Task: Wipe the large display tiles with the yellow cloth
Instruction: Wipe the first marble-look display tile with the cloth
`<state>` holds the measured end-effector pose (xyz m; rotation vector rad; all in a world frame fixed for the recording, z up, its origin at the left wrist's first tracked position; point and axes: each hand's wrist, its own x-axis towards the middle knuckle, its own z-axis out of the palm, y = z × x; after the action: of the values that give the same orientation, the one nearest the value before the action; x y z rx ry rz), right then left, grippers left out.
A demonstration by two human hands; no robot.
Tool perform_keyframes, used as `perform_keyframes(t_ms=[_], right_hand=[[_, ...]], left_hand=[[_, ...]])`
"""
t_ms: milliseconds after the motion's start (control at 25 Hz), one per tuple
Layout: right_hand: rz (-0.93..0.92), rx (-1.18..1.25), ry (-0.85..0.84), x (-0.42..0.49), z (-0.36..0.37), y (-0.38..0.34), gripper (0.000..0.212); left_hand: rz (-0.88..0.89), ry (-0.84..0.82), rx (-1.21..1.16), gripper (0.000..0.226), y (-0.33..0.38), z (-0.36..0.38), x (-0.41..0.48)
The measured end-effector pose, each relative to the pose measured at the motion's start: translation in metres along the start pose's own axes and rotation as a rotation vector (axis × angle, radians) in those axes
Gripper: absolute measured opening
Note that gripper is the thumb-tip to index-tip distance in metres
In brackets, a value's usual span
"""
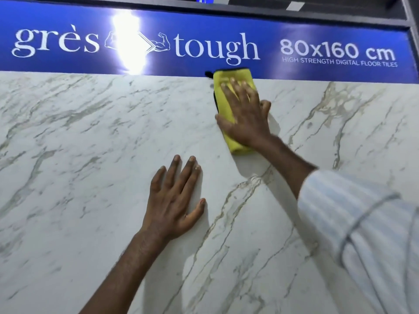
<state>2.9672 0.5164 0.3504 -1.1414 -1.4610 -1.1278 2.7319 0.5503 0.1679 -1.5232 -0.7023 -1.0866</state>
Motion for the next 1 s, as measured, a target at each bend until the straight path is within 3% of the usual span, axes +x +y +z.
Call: perform_keyframes(t_ms=[200, 520, 680, 800, 1000], right_hand=[[0.028, 0.039, 0.066, 0.017, 0.000, 0.003, 0.078], [-0.052, -0.039, 0.077, -0.187, 0.027, -0.002, 0.078], [-0.058, -0.025, 0.018, -0.147, 0.017, 0.000, 0.079], [0.011, 0.002, 0.039, -0.138, 0.017, 0.000, 0.080], [-0.021, 0.014, 0.018, -0.321, 0.045, -0.040, 0.079]], left_hand=[[0.026, -0.024, -0.013, 0.075, -0.004, -0.002, -0.006], [0.027, -0.052, 0.045, 0.078, -0.001, -0.003, -0.006], [0.003, -0.109, -0.034, 0.077, 0.005, -0.012, -0.004], [-0.014, -0.118, -0.125, 0.076, 0.032, -0.021, -0.054], [0.128, -0.220, -0.049, 0.079, 0.058, -0.022, -0.164]])
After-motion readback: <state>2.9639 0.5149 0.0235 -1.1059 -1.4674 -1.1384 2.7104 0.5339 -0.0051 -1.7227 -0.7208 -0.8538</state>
